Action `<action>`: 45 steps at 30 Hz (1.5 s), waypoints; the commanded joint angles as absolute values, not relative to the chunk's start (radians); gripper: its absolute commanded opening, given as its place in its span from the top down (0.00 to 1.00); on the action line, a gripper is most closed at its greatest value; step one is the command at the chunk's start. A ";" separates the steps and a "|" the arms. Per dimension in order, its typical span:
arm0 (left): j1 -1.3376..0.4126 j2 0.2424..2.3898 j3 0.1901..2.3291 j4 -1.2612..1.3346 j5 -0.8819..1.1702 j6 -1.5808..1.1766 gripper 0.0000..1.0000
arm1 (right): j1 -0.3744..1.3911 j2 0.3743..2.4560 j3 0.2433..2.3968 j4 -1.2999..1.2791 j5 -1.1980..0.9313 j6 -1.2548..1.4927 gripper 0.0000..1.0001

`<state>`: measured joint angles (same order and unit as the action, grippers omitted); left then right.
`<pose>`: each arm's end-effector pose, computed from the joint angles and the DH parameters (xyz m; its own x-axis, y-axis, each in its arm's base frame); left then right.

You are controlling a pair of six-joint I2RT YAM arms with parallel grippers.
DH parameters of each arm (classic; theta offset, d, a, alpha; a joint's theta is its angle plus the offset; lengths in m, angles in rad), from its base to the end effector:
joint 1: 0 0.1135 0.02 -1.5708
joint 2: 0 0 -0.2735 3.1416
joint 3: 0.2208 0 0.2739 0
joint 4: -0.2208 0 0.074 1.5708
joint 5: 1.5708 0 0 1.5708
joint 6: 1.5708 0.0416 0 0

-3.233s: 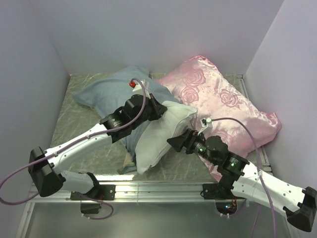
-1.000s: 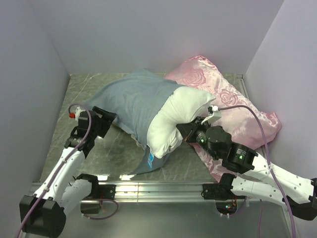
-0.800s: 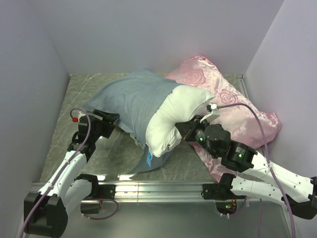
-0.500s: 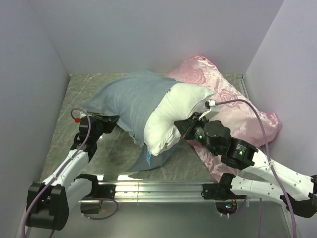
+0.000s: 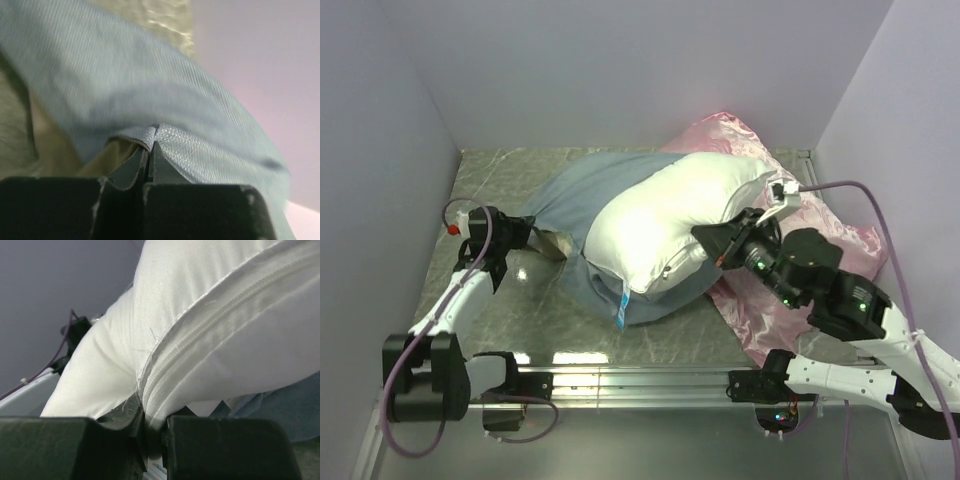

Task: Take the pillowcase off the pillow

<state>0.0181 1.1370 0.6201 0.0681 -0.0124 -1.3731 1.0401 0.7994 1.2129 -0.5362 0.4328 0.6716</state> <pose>0.2711 0.0054 0.2316 -0.0565 -0.9816 -0.1822 -0.4311 0.1886 -0.8824 0.0965 0.1299 0.4582 -0.4046 0.4267 -0.8089 -0.4094 0.7064 0.5774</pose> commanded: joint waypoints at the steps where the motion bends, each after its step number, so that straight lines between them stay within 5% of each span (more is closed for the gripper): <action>1: 0.078 1.230 0.666 0.031 -0.156 -1.353 1.00 | 1.034 0.746 1.402 -0.429 0.489 0.598 1.00; 17: 0.377 1.408 0.942 -0.136 -0.106 -1.270 0.99 | 1.034 0.802 1.673 -0.485 0.529 0.462 1.00; 25: 0.439 1.410 1.002 -0.140 -0.143 -1.258 1.00 | 1.035 0.785 1.615 -0.470 0.515 0.443 1.00; 33: 0.465 1.493 0.993 -0.075 -0.129 -1.218 1.00 | 1.035 0.831 1.946 -0.569 0.571 0.359 1.00; 45: 0.471 1.546 1.068 -0.075 -0.129 -1.146 0.99 | 1.037 0.830 2.003 -0.515 0.565 0.311 1.00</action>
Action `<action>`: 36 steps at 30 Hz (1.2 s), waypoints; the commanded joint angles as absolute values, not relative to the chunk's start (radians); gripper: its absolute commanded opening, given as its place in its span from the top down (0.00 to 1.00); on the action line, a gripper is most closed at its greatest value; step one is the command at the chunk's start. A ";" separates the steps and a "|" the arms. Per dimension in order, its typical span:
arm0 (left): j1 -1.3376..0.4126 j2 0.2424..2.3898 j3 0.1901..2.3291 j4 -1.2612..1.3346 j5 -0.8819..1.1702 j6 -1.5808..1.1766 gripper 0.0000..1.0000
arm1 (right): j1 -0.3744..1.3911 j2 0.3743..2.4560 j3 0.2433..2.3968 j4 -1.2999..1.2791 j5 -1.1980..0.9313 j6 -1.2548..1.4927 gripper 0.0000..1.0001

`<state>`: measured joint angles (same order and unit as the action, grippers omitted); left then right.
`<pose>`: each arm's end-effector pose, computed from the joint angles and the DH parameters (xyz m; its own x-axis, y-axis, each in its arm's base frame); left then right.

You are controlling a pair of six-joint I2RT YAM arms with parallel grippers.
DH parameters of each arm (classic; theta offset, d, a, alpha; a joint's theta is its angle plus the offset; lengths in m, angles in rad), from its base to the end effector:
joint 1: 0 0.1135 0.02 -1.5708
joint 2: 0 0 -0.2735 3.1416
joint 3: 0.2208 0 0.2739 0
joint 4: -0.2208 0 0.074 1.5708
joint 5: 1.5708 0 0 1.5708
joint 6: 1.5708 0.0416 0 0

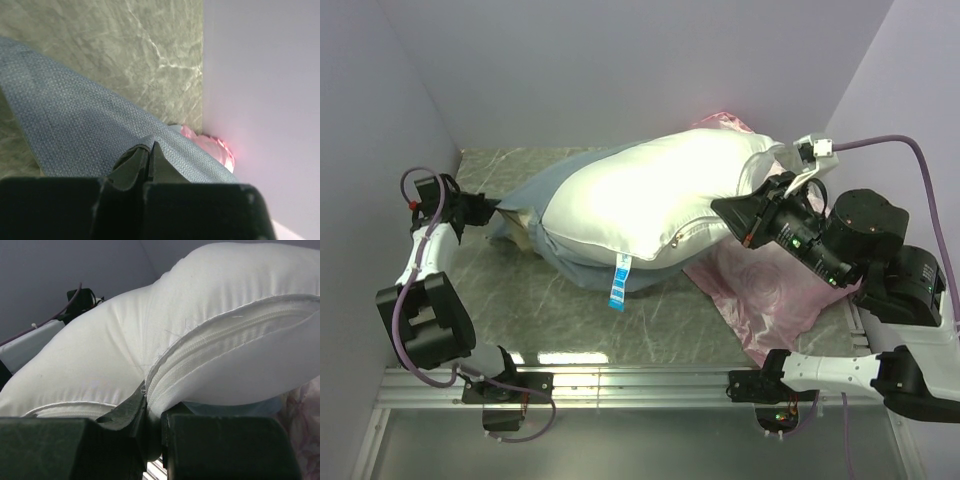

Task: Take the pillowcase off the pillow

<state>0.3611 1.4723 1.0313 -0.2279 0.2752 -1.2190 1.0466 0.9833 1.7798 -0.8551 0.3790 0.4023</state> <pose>0.3313 0.1130 0.2551 -0.0680 -0.9914 -0.1121 -0.5930 0.1305 -0.7945 0.0758 0.1004 0.5675 -0.2695 0.2606 -0.9271 -0.5585 0.7420 0.3709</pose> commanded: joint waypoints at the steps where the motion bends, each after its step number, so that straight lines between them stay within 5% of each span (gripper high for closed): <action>1: 0.465 1.542 1.062 -0.034 -0.079 -1.132 1.00 | 1.038 0.837 2.008 -0.521 0.552 0.316 1.00; 14: 0.388 1.655 1.359 -0.169 0.106 -0.858 0.91 | 1.049 0.995 1.300 -0.194 0.168 0.574 1.00; 18: 0.351 1.703 1.408 -0.198 0.210 -0.809 0.68 | 1.057 1.132 1.238 -0.103 0.114 0.607 1.00; 19: 0.342 1.698 1.411 -0.195 0.221 -0.795 0.51 | 1.058 1.161 1.229 -0.083 0.101 0.627 1.00; 22: 0.321 1.666 1.466 -0.261 0.216 -0.756 0.32 | 1.058 1.276 1.212 -0.034 0.077 0.649 1.00; 28: 0.267 1.530 1.549 -0.379 0.201 -0.670 0.22 | 1.057 1.387 1.198 -0.008 0.106 0.646 1.00; 36: -0.041 1.208 1.390 -0.440 0.065 -0.598 0.18 | 1.054 1.416 1.146 0.063 0.083 0.666 1.00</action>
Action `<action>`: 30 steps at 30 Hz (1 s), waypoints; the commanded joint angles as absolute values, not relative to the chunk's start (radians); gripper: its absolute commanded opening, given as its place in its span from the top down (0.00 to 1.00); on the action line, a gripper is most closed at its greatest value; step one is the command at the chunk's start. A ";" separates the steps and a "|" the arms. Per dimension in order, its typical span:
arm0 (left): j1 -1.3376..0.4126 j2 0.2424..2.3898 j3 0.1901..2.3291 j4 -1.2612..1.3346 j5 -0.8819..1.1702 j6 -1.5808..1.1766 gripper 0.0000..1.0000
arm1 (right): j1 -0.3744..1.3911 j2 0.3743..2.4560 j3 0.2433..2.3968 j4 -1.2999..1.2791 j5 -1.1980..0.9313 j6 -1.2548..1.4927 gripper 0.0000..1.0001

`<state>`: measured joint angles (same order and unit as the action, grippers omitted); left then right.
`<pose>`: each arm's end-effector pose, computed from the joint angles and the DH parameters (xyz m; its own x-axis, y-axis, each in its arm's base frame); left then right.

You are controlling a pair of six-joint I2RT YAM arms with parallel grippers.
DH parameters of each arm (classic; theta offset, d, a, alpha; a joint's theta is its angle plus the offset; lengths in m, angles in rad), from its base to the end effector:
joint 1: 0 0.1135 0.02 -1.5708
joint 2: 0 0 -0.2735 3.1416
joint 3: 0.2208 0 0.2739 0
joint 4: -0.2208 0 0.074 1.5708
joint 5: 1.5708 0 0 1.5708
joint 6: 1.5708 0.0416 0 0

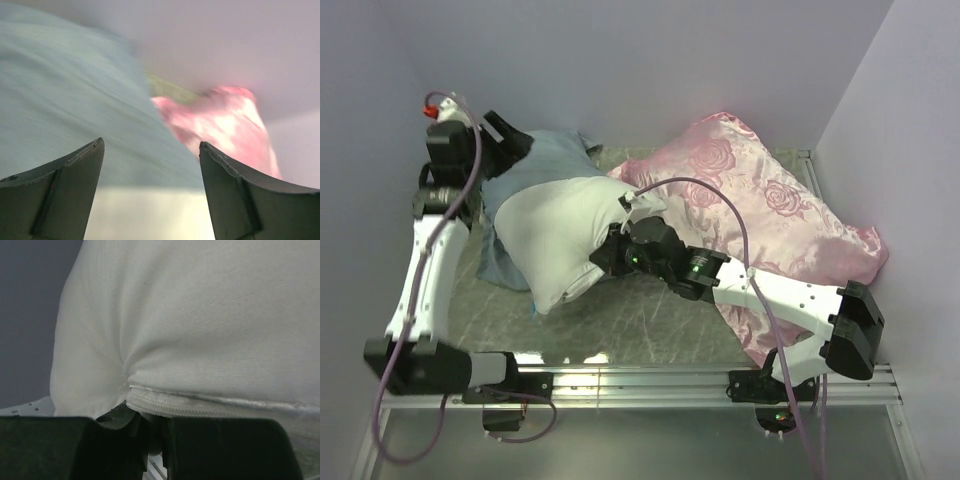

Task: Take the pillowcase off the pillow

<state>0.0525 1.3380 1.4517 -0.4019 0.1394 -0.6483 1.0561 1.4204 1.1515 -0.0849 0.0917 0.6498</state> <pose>0.3259 0.0113 0.4368 -0.2752 -0.6133 -0.7404 -0.1068 0.7849 -0.6104 0.1810 0.3122 0.3308 -0.6346 0.1017 -0.7661 -0.5533 0.6323 0.5423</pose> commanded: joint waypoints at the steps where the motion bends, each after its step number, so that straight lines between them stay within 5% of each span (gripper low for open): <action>1: -0.063 1.169 1.315 -0.443 0.052 -0.601 0.18 | 1.054 1.416 1.138 0.074 0.078 0.667 1.00; 14: -0.296 0.698 1.046 -0.515 0.093 -0.379 0.16 | 0.999 1.491 1.414 -0.127 0.078 0.698 1.00; 16: -0.310 0.661 1.032 -0.505 0.133 -0.358 0.09 | 0.979 1.517 1.471 -0.166 0.055 0.701 1.00; 30: -0.423 0.745 1.160 -0.517 0.012 -0.153 0.01 | 0.963 1.670 1.782 -0.359 0.018 0.681 1.00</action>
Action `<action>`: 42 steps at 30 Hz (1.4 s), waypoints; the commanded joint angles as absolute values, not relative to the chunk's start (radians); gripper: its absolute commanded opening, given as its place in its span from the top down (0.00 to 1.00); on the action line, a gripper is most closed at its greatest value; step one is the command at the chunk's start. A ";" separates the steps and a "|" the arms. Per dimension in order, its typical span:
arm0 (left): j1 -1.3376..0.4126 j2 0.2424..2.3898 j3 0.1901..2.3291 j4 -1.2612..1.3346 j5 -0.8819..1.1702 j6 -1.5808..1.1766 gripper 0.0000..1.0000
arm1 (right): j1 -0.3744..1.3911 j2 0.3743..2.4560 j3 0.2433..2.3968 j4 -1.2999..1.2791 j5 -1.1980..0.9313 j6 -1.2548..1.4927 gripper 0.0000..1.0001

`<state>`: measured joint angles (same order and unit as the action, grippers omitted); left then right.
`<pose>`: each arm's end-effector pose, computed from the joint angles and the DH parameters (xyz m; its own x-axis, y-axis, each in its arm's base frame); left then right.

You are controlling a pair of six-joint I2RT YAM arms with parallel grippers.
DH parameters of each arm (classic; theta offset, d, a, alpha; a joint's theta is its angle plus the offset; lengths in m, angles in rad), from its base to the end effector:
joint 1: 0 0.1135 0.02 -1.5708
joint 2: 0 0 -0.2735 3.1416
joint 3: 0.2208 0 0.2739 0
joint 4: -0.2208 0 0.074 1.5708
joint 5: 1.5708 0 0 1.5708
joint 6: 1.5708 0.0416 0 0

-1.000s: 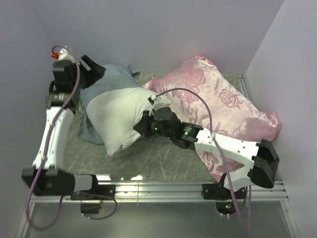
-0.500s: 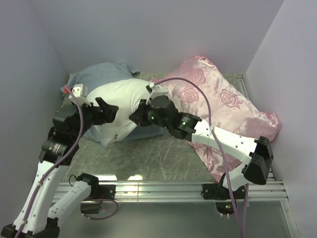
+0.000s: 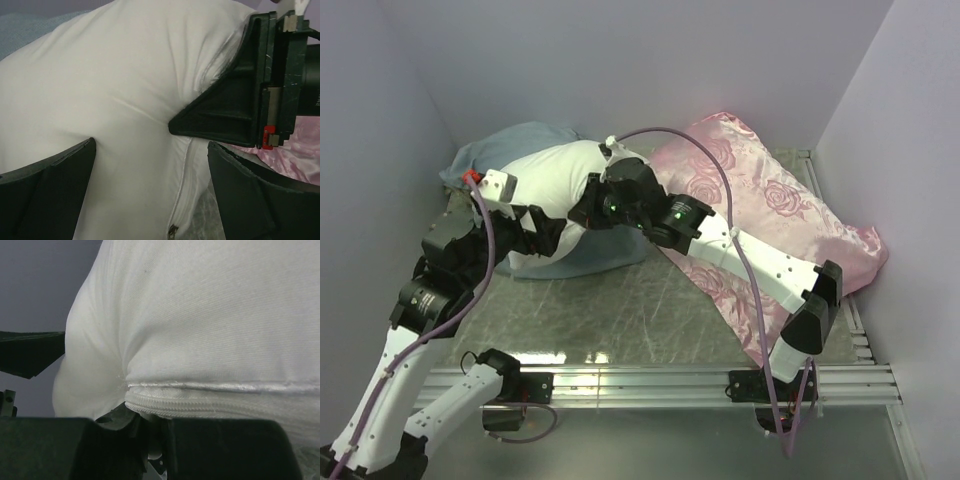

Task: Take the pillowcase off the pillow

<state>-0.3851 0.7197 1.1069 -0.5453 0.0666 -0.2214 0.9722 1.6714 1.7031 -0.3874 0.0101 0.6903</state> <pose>0.1409 -0.0601 0.4321 -0.2380 -0.1399 -0.9611 0.3931 0.8910 -0.2271 0.2376 0.3476 0.4138 -0.6739 0.1420 -0.7250 -0.5079 0.6237 0.5942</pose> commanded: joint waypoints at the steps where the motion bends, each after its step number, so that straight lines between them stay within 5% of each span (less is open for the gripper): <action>1: -0.458 0.759 1.163 -0.503 0.006 -0.137 0.01 | 0.960 1.681 1.805 -0.368 0.015 0.681 1.00; 17: -0.897 0.859 1.200 -0.445 -0.660 0.265 0.01 | 0.884 1.759 1.988 -0.448 -0.103 0.715 1.00; 38: -0.937 0.877 1.008 -0.082 -0.791 0.463 0.01 | 0.894 1.701 2.100 -0.465 -0.172 0.742 1.00; 41: -0.930 0.871 0.983 -0.023 -0.818 0.483 0.09 | 0.905 1.680 2.094 -0.462 -0.170 0.741 1.00; 42: -0.925 0.870 0.980 -0.018 -0.813 0.480 0.31 | 0.907 1.666 2.089 -0.457 -0.172 0.741 1.00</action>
